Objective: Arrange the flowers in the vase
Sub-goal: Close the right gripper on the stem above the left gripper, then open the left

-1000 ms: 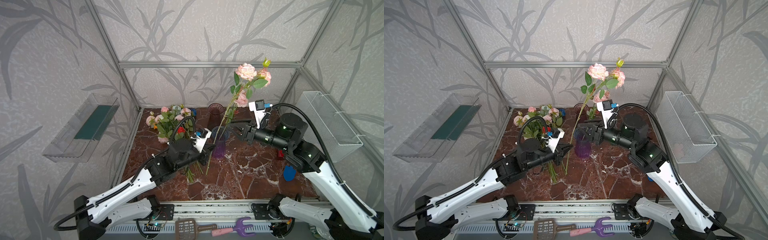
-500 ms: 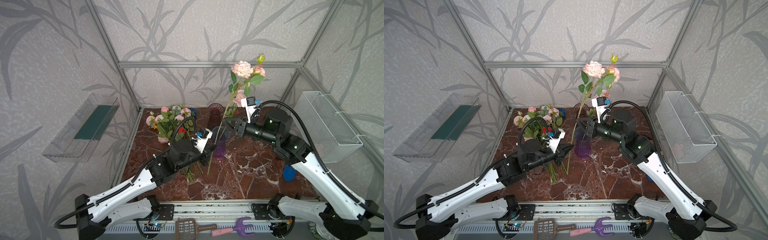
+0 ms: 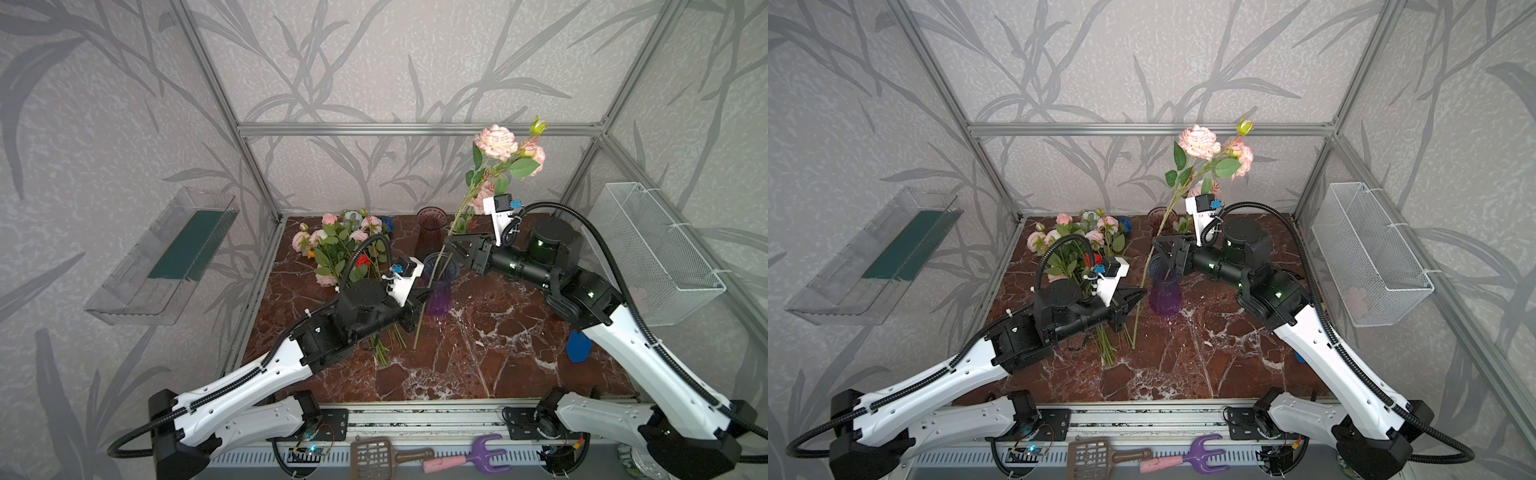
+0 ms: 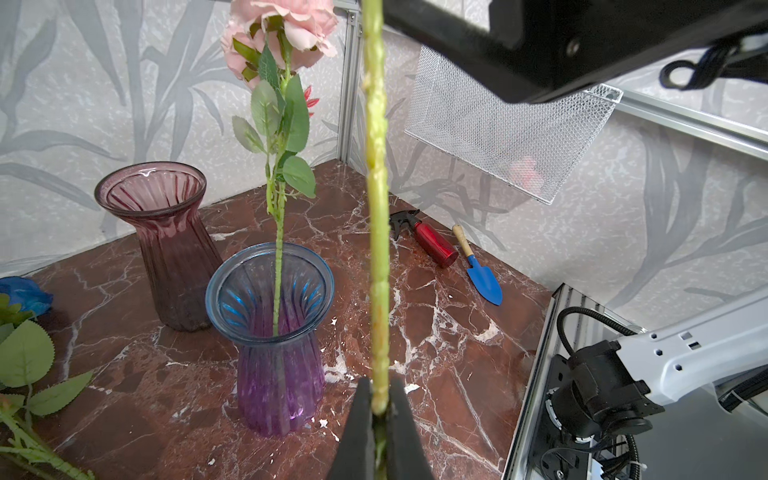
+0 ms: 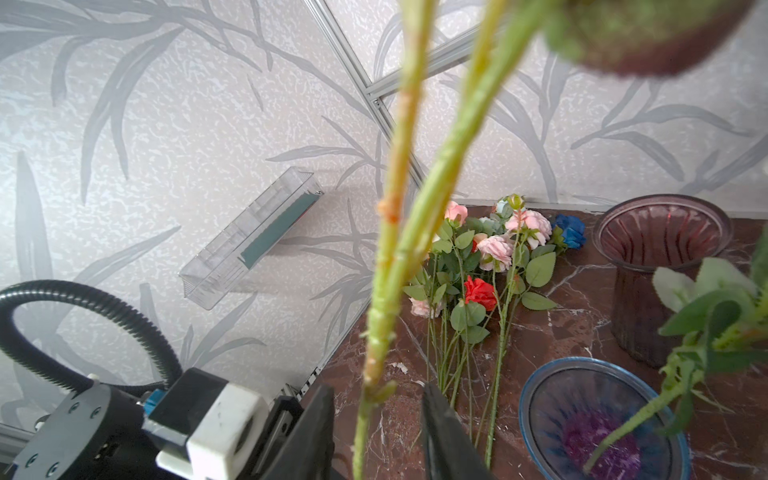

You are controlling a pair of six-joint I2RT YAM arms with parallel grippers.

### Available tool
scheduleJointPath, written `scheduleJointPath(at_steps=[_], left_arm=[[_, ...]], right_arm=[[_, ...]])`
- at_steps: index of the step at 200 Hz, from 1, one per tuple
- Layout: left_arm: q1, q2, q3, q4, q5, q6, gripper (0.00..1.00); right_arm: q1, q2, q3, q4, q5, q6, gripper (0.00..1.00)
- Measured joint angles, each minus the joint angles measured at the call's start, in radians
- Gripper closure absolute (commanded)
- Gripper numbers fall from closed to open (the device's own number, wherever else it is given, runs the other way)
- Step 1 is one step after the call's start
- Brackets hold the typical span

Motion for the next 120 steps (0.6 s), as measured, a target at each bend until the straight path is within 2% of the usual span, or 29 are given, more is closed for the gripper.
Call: scheduleJointPath(at_steps=[41,92,120], left_arm=[[0.000,-0.026,0.000,0.008,-0.017,0.004,1.00],[0.000,-0.022,0.000,0.010,-0.017,0.003,1.00],[0.000,-0.022,0.000,0.013,-0.017,0.003,1.00]], right_arm=[[0.000,-0.020,-0.027,0.000,-0.005,0.004,0.61],[0.003,-0.019,-0.044,0.073,-0.106,0.046,0.61],[0.008,-0.020,-0.064,0.107,-0.139,0.078,0.65]])
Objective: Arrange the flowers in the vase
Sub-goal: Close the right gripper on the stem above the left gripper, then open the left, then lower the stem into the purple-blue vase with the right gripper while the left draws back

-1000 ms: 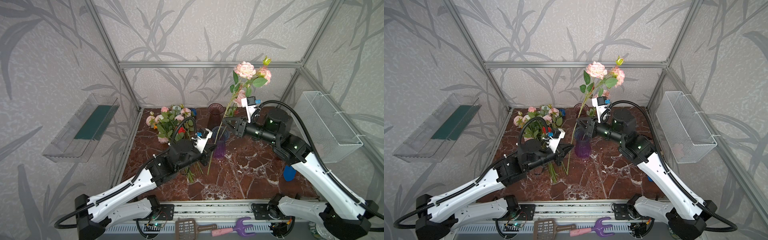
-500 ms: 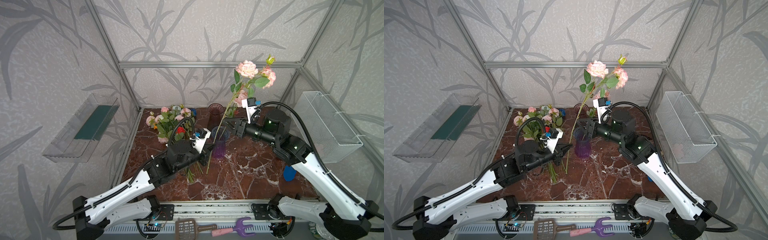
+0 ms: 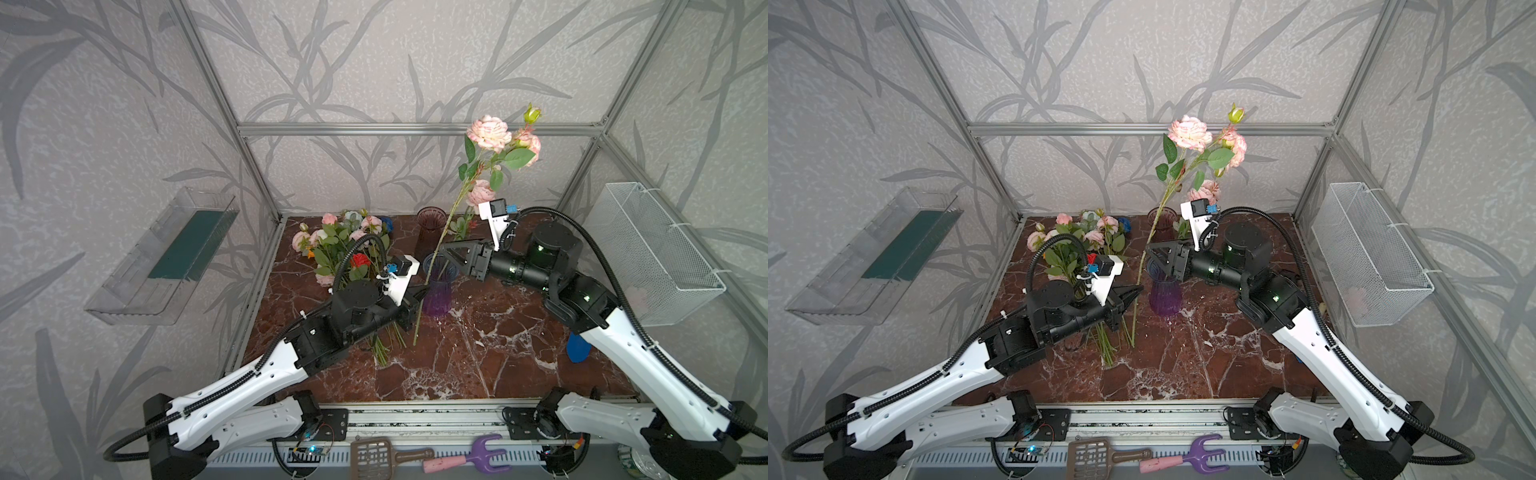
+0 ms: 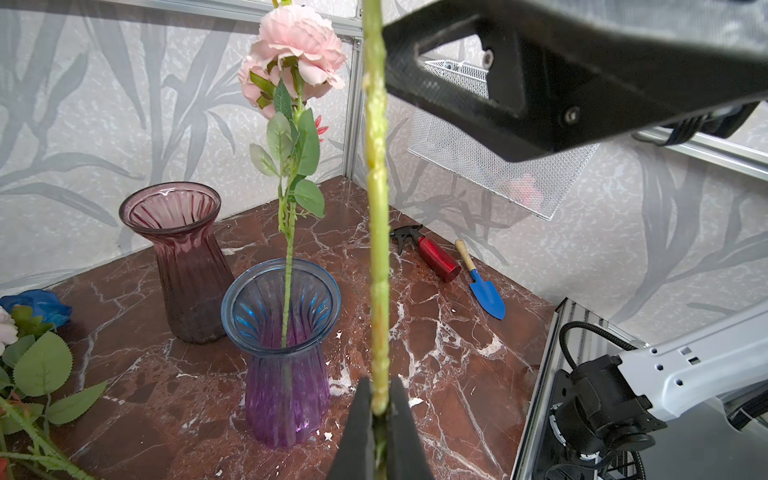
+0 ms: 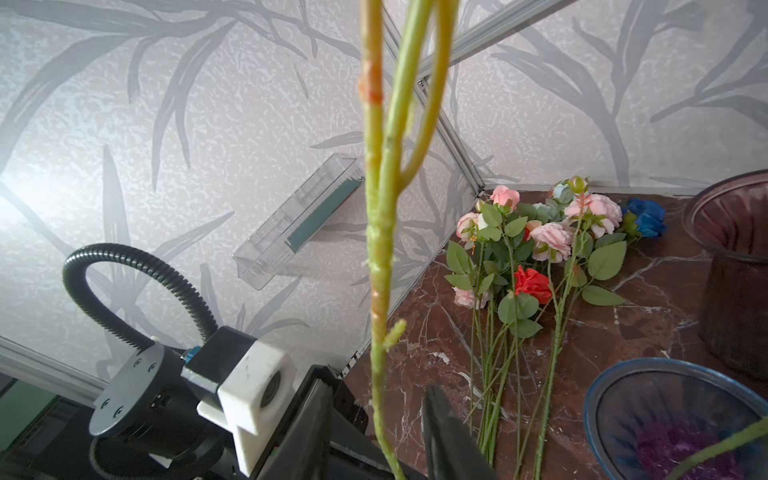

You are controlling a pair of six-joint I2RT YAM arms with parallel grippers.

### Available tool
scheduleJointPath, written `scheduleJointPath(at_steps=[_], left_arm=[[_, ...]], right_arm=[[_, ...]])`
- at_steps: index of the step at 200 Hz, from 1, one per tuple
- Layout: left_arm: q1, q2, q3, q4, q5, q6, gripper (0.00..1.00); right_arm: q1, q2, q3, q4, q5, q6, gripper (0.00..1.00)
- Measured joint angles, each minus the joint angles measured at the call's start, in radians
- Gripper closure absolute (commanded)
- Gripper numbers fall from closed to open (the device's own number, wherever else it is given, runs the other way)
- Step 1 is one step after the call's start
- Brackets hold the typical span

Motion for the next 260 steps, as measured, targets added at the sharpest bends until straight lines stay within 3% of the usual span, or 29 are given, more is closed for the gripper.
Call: scheduleJointPath(at_steps=[47,97,108,126,153,174,213,260], left_arm=[[0.000,0.005,0.000,0.002,0.006,-0.003,1.00],[0.000,0.005,0.000,0.002,0.016,-0.008,1.00],[0.000,0.005,0.000,0.002,0.015,-0.009,0.88],[0.000,0.005,0.000,0.003,0.008,-0.010,0.51],[0.000,-0.014,-0.017,0.013,-0.038,-0.026,0.30],[0.000,-0.084,-0.062,0.009,-0.135,-0.029,0.25],[0.000,-0.280,-0.139,0.010,-0.351,-0.043,0.24],[0.000,-0.400,-0.158,-0.005,-0.467,-0.064,0.24]], right_arm=[[0.006,0.031,0.002,0.032,-0.013,0.020,0.75],[0.029,0.066,0.016,0.027,-0.001,0.004,0.97],[0.031,0.066,0.018,0.025,0.005,-0.008,0.99],[0.038,0.066,0.026,0.014,0.021,-0.027,0.99],[0.060,0.066,0.081,-0.040,0.081,-0.108,0.99],[0.066,0.074,0.155,-0.079,0.167,-0.209,0.99],[0.057,0.166,0.334,-0.103,0.335,-0.414,0.99],[0.020,0.345,0.505,-0.140,0.417,-0.556,0.99]])
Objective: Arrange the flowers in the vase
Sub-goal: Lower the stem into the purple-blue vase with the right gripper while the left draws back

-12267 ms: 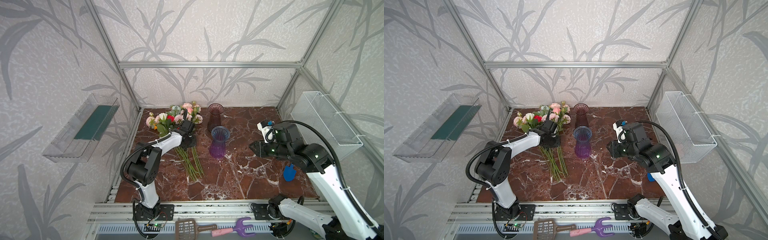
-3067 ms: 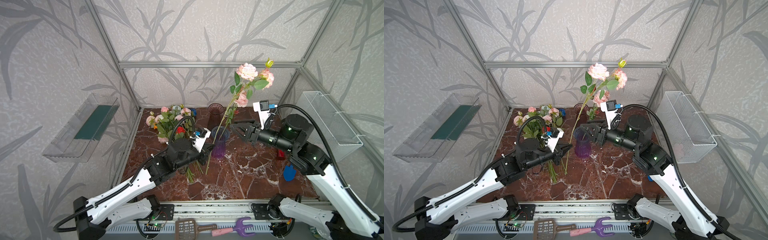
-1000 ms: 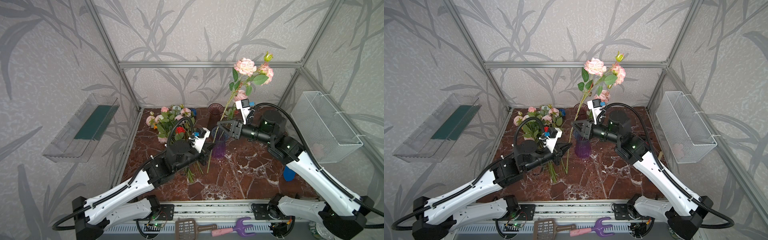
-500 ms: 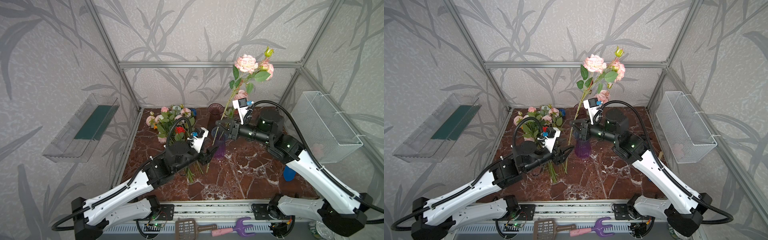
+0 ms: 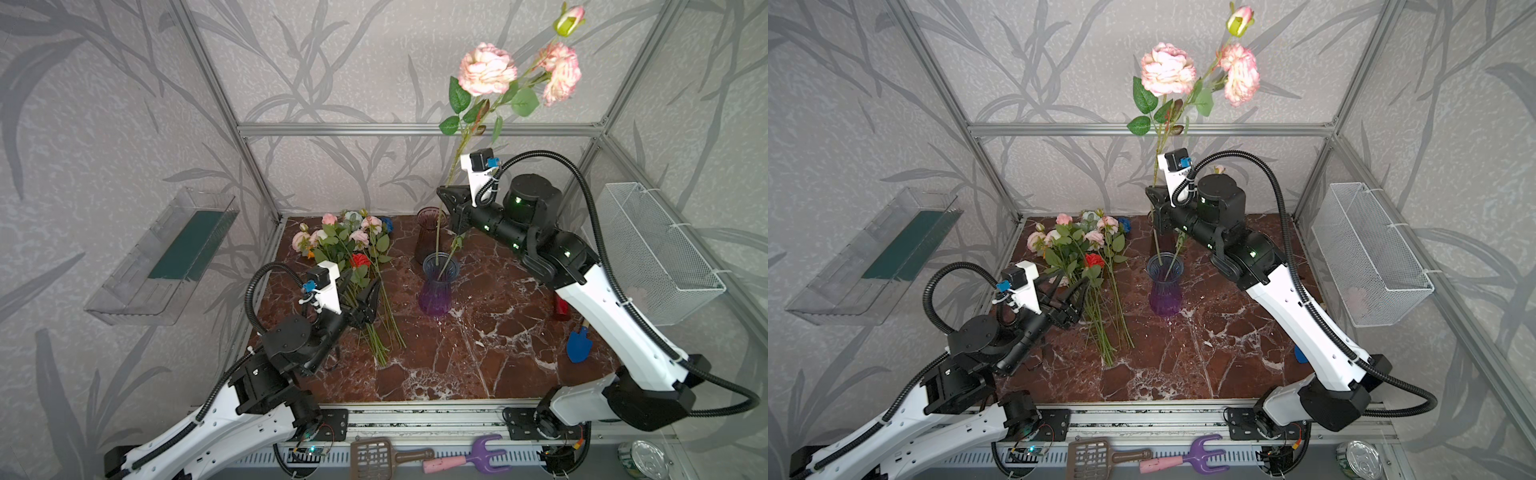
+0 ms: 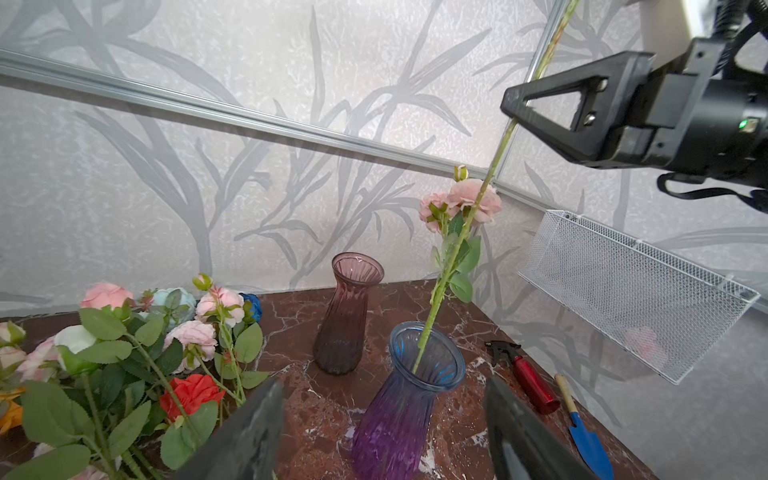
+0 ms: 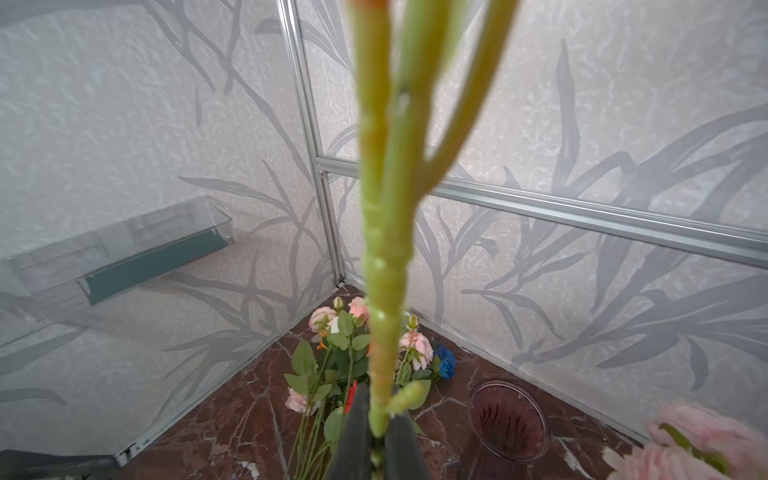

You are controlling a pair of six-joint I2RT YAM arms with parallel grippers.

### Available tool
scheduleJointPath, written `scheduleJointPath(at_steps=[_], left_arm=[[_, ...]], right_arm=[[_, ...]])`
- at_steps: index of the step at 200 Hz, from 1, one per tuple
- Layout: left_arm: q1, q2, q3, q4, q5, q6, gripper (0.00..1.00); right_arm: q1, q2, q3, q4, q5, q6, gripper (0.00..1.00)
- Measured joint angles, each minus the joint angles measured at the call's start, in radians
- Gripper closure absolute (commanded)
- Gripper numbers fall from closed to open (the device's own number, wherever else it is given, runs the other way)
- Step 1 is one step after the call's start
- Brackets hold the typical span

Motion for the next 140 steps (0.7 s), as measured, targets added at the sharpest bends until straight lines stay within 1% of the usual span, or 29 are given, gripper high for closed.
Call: scheduleJointPath(at_steps=[20,37,86,105,122,140], left_arm=[[0.000,-0.006,-0.001,-0.017,-0.021,-0.003,0.24],[0.000,-0.005,-0.005,-0.021,-0.031,-0.004,0.24],[0.000,0.018,-0.006,-0.032,-0.046,-0.003,0.24],[0.000,0.031,-0.018,-0.031,-0.047,-0.003,0.23],[0.000,0.032,-0.038,-0.032,-0.047,-0.003,0.23],[0.000,0.032,-0.050,-0.035,-0.048,-0.003,0.23]], right_arm=[[-0.014,0.030,-0.001,-0.023,0.010,-0.017,0.99],[-0.021,0.032,-0.037,-0.029,0.022,-0.022,0.99],[-0.024,0.023,-0.242,-0.029,0.037,0.006,0.95],[-0.024,0.023,-0.310,-0.030,0.045,0.025,0.92],[-0.024,0.023,-0.356,-0.025,0.053,0.042,0.86],[-0.024,0.023,-0.387,-0.026,0.062,0.051,0.85]])
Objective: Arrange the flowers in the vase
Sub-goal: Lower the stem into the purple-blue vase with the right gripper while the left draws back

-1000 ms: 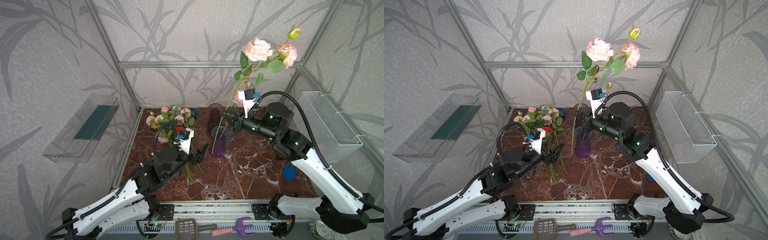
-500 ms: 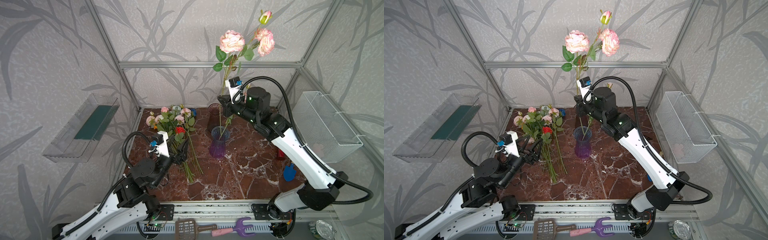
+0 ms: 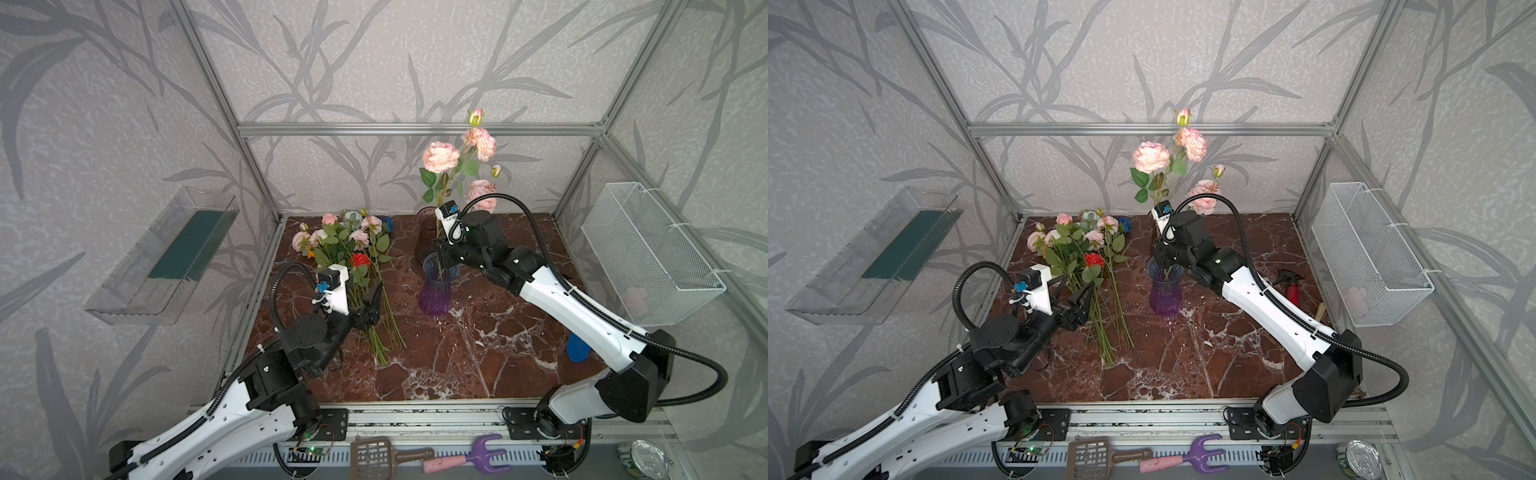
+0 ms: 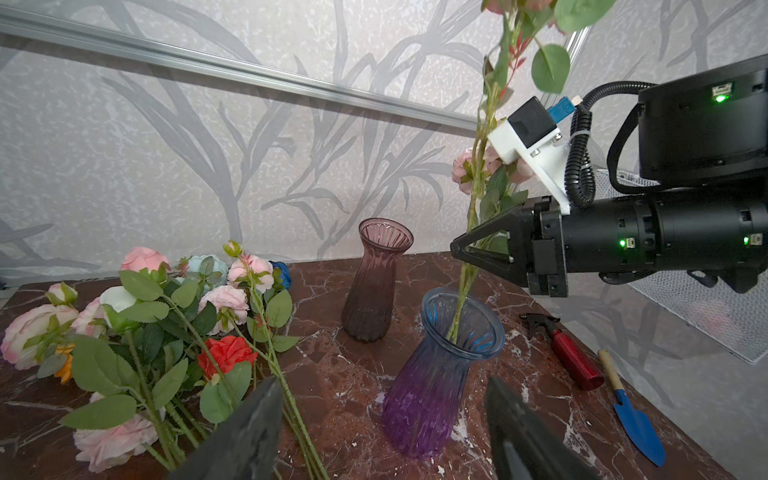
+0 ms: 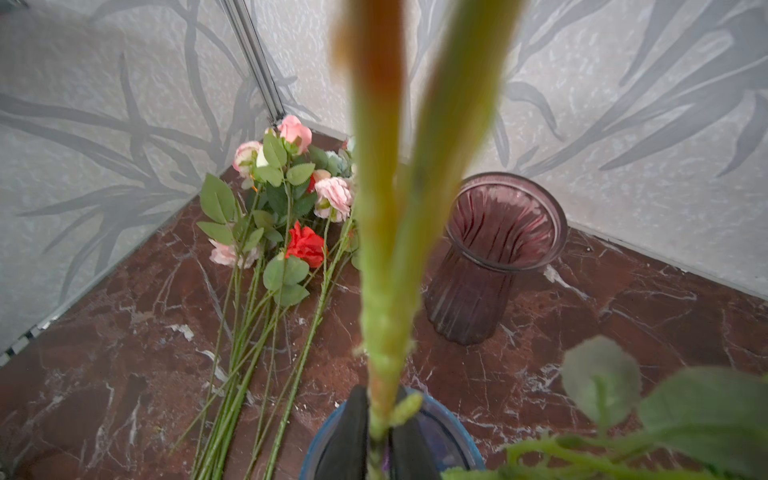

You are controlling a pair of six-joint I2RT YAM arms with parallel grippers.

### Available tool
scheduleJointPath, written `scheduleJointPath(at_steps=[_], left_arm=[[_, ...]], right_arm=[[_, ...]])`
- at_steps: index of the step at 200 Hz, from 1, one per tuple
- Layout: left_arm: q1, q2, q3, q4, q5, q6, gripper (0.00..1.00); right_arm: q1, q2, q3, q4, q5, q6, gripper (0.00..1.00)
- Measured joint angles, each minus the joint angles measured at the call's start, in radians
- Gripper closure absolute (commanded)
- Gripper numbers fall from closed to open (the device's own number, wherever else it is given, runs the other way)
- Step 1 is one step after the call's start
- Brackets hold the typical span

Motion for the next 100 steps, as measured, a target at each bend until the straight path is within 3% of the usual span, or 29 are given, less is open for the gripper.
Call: scheduleJointPath(at_steps=[100], left_arm=[[0.000,-0.016,-0.021,-0.003,-0.017,-0.004,0.23]], right_arm=[[0.000,-0.045,-0.073,0.031,0.035,0.045,0.79]])
